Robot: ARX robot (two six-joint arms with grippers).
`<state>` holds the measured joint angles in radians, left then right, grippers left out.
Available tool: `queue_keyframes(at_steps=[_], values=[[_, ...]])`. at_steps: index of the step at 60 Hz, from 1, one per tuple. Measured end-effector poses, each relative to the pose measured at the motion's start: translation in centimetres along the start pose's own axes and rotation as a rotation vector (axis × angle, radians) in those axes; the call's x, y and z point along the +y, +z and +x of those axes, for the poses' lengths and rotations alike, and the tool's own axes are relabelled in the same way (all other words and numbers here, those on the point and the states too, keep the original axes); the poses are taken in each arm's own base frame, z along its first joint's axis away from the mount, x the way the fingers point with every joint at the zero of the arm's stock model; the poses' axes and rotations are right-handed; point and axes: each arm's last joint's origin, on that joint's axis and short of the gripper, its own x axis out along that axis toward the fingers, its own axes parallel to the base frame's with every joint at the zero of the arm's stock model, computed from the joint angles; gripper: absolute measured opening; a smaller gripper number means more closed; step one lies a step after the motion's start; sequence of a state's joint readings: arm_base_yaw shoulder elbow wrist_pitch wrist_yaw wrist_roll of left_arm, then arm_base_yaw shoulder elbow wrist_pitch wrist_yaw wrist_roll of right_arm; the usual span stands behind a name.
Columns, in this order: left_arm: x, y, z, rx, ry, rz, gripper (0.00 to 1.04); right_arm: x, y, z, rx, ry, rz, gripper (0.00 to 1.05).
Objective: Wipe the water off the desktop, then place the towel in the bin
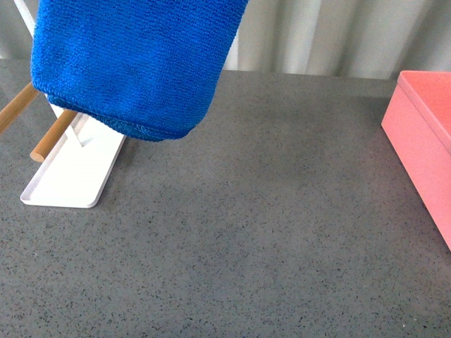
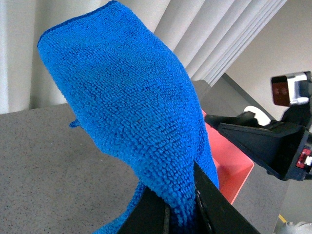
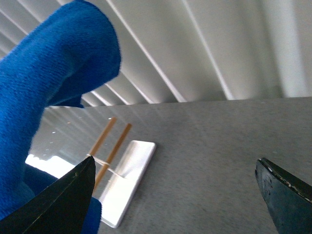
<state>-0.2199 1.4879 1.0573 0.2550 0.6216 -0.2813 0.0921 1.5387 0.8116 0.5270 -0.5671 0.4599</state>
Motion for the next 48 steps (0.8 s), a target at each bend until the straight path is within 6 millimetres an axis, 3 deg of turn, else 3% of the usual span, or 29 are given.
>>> queue_keyframes(at_steps=[11, 28, 48], values=[[0.0, 0.0, 0.0, 0.001, 0.0, -0.001, 0.05, 1.9, -0.6, 2.7, 0.056, 0.206, 0.012, 0.98], [0.0, 0.0, 0.0, 0.001, 0.0, -0.001, 0.05, 3.8, -0.9, 4.5, 0.057, 0.358, -0.007, 0.98], [0.0, 0.0, 0.0, 0.001, 0.0, -0.001, 0.05, 5.8, -3.0, 6.0, 0.133, 0.505, -0.042, 0.98]])
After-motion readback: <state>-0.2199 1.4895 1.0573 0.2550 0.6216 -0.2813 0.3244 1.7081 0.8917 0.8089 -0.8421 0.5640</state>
